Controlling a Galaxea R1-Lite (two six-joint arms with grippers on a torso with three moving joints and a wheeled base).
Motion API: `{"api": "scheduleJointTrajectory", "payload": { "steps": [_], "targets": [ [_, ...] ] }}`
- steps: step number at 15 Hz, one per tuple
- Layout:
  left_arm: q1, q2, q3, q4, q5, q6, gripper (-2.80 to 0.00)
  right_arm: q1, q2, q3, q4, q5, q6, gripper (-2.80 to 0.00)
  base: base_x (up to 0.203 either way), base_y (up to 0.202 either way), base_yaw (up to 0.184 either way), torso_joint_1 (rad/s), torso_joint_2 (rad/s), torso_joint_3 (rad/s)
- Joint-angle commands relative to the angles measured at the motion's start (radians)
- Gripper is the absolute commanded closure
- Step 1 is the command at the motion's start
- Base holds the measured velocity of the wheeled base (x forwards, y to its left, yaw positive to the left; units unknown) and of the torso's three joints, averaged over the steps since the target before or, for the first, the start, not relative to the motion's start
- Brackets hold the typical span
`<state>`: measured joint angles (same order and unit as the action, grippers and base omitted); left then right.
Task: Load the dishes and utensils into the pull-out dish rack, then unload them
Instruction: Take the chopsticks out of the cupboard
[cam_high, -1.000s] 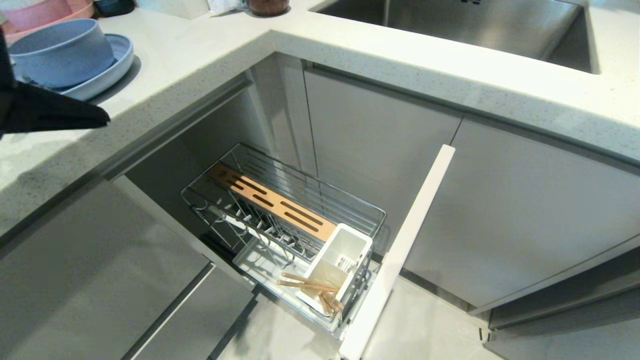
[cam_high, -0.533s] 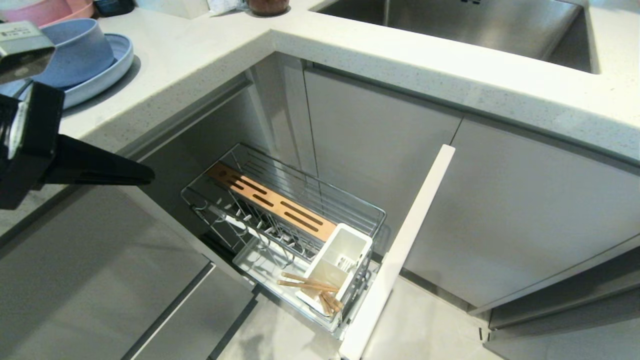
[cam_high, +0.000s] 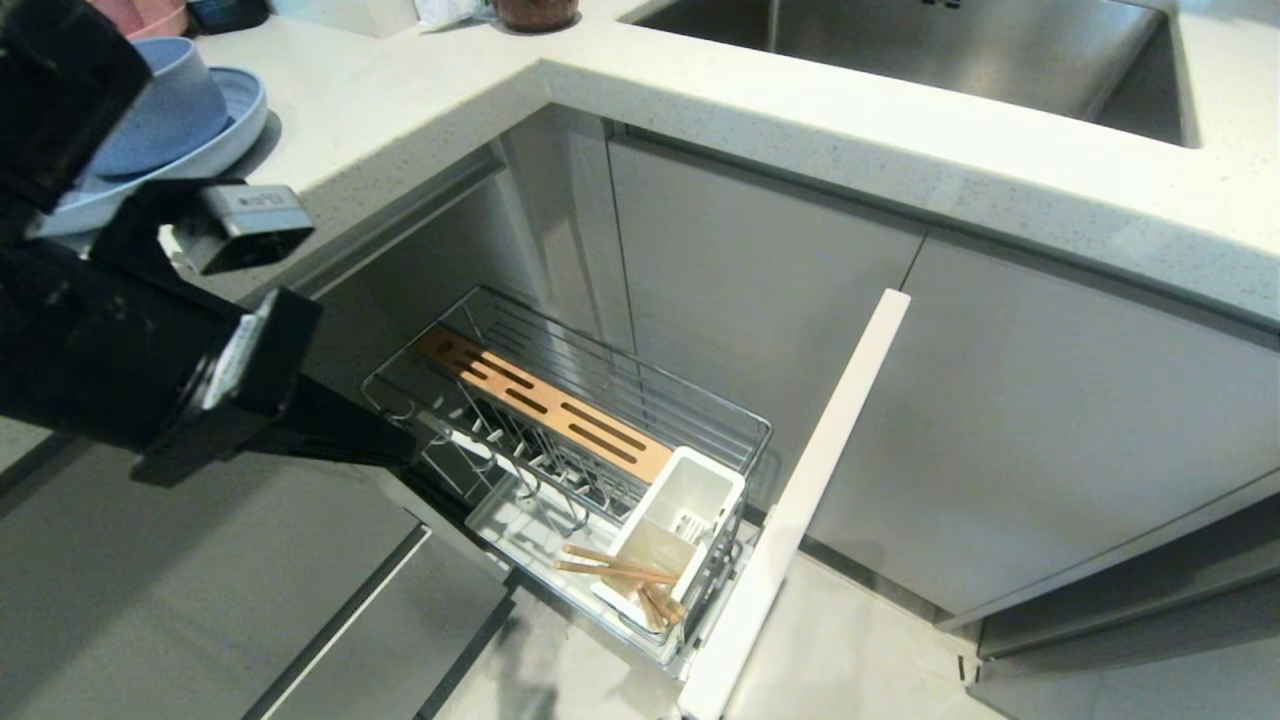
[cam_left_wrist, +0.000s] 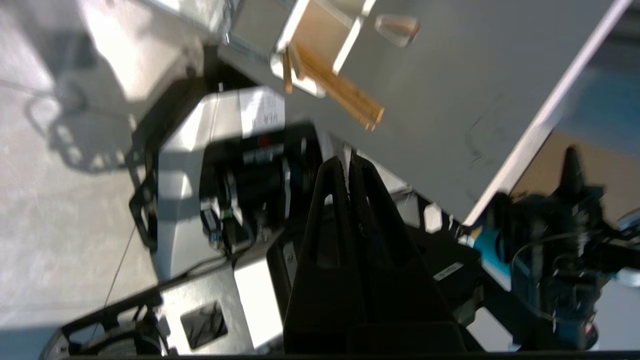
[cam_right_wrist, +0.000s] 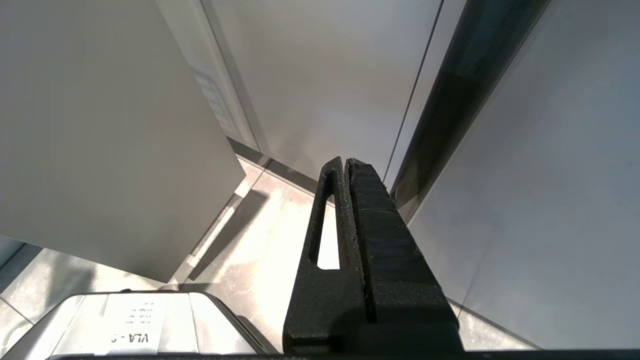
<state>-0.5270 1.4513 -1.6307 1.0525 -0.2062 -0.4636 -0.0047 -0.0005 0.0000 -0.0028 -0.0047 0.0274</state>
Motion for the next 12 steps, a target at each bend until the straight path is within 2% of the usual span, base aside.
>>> {"api": "scheduleJointTrajectory", "payload": {
  "steps": [1,3,4,12],
  "targets": [
    [-0.063,0.092,0.029,0.015,0.000,-0.010,-2.80,0.000,-0.004,0.002,0.000,0.000,0.000,0.00,0.000,0.000,0.000,0.000,0.00,0.000],
    [-0.135,0.138,0.036,0.040,0.011,-0.042,-2.80,0.000,-0.004,0.002,0.000,0.000,0.000,0.00,0.000,0.000,0.000,0.000,0.00,0.000],
    [-0.147,0.169,0.036,0.044,0.020,-0.057,-2.80,0.000,-0.004,0.002,0.000,0.000,0.000,0.00,0.000,0.000,0.000,0.000,0.00,0.000],
    [-0.147,0.378,0.010,0.101,0.010,-0.058,-2.80,0.000,-0.004,0.002,0.000,0.000,0.000,0.00,0.000,0.000,0.000,0.000,0.00,0.000]
  ]
}}
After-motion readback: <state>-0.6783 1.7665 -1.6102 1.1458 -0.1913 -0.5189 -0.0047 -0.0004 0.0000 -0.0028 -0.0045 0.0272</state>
